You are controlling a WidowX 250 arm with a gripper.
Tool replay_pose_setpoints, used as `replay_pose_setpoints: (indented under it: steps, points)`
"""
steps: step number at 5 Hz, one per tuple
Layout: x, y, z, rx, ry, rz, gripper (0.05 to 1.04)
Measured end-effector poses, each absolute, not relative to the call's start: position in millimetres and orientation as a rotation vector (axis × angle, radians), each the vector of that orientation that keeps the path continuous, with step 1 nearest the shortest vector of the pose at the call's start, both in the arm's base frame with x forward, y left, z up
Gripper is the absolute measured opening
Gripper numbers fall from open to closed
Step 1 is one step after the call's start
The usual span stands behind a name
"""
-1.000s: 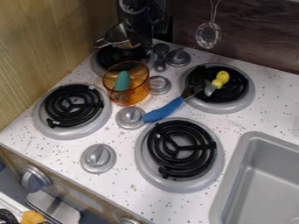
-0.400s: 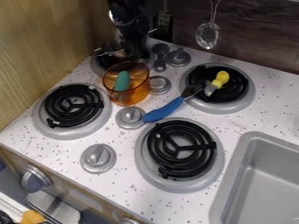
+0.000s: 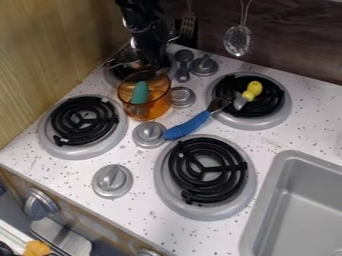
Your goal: Move the silver pot to the left top burner.
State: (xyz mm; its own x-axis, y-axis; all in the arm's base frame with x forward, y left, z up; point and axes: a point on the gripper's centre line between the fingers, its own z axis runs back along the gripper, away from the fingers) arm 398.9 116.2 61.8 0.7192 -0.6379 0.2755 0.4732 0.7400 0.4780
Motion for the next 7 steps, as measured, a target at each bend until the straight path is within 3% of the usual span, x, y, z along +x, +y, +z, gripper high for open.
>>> replay_pose_setpoints:
  steps: [1, 2, 4, 5, 7]
  points:
    - [400.0, 116.2, 61.5, 0.383, -0.442, -0.629, 0.078]
    - [397.9, 118.2, 60.0, 0.365, -0.437, -0.601, 0.229]
    - [389.6, 119.2, 66.2, 0.354, -0.408, -0.514, 0.795]
    - [385.5, 113.8, 71.8, 0.339, -0.393, -0.490, 0.999]
    - [370.1, 98.0, 92.5, 0.295, -0.342, -0.373, 1.001]
